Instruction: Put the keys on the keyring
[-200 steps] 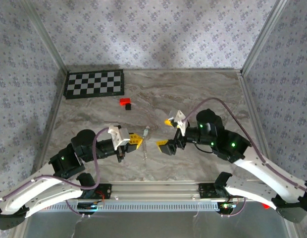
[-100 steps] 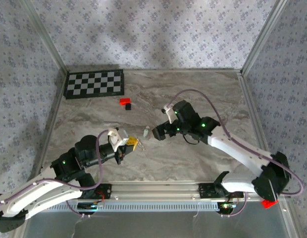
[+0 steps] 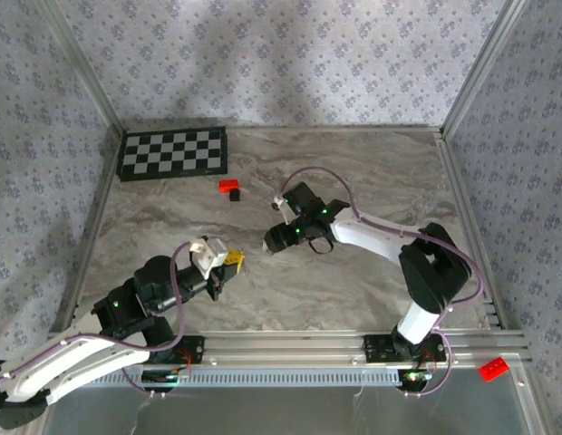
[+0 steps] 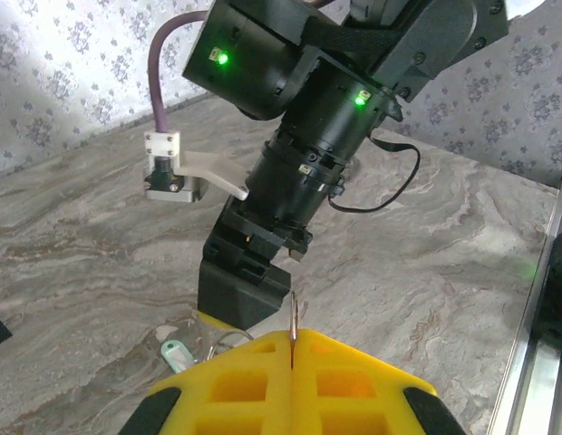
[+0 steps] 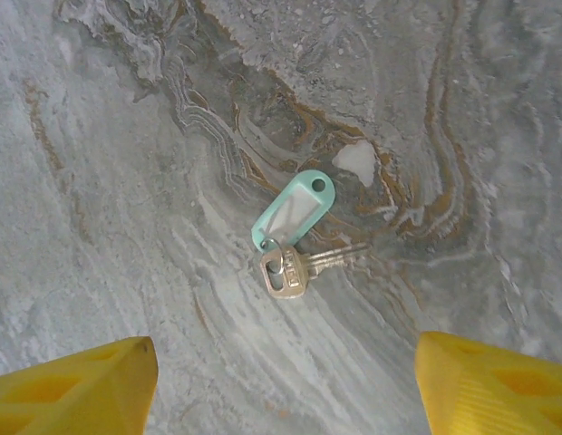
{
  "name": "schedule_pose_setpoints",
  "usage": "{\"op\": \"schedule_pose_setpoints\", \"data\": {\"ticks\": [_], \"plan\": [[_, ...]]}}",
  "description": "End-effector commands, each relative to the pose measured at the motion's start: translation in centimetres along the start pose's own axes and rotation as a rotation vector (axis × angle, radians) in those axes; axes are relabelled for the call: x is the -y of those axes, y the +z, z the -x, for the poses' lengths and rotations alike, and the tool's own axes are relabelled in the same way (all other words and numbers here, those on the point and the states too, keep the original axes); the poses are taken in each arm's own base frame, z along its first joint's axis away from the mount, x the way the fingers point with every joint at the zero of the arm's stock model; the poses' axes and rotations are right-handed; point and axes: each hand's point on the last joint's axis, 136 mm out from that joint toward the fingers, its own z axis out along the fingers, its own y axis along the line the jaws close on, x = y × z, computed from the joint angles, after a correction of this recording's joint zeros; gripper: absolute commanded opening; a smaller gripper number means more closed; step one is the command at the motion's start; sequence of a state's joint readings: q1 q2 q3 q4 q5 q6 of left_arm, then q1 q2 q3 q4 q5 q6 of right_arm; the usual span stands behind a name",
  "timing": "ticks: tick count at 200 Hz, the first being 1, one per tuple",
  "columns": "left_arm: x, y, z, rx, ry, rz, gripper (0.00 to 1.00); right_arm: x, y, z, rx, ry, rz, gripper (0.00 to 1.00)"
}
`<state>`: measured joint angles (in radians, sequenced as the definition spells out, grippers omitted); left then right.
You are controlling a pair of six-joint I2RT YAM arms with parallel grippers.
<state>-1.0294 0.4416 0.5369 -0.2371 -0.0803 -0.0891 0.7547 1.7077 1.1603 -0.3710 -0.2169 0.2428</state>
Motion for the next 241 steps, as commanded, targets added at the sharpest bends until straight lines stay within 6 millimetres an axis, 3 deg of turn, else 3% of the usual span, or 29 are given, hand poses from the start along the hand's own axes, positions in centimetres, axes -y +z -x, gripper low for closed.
{"op": "schedule_pose_setpoints", "data": {"ticks": [1, 91, 241], "plan": [[-0.3, -0.4, 2.0, 0.091, -0.024, 0.017, 0.0, -0.7, 0.9, 1.6, -0.008, -0.003, 0.052, 0.69], [-0.5, -0.2, 1.5, 0.103, -0.031, 0.028, 0.0, -0.9, 3.7, 0.4, -0.109, 0.0, 0.096, 0.46], [-1.0, -0.2, 0.9, 0.107, -0.035, 0.053, 0.0, -0.8, 6.5, -1.7, -0.183, 0.01, 0.132, 0.35]]}}
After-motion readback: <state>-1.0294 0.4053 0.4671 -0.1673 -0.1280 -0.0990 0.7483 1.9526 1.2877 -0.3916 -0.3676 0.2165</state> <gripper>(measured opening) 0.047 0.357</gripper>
